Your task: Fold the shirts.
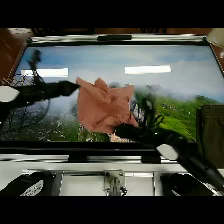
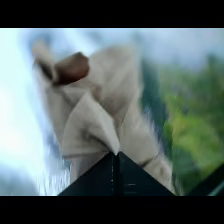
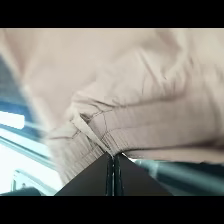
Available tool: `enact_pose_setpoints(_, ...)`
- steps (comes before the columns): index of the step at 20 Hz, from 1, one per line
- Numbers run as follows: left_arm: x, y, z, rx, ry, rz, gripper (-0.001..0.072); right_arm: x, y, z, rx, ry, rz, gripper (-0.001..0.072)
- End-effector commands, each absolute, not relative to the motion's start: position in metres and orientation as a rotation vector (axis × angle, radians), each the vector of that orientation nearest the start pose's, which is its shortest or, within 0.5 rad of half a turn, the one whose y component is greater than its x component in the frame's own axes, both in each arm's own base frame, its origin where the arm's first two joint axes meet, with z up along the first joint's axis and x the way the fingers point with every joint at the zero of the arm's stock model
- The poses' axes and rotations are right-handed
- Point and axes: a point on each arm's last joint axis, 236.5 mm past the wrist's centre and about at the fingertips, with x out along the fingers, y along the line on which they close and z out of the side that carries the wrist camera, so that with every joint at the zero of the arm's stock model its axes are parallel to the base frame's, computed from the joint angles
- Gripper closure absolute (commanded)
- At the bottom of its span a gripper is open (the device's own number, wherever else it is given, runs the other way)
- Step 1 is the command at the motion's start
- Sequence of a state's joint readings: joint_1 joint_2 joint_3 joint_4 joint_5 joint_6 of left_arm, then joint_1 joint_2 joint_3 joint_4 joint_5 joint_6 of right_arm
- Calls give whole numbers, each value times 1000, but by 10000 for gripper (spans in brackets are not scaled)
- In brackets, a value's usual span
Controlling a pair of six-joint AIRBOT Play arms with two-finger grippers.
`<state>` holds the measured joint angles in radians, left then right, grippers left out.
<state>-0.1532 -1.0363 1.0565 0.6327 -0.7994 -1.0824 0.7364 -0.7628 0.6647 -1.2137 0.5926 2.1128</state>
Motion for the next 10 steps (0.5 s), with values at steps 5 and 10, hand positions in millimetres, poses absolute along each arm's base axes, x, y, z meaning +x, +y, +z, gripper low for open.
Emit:
enact_pose_setpoints(5,247,-146,513,-270,-206,-689,675,242,176,382,432,266,592,658)
enact_pose_setpoints(10,148,-138,568,-256,-385,-721,675,197,166,455,529,161,698,658)
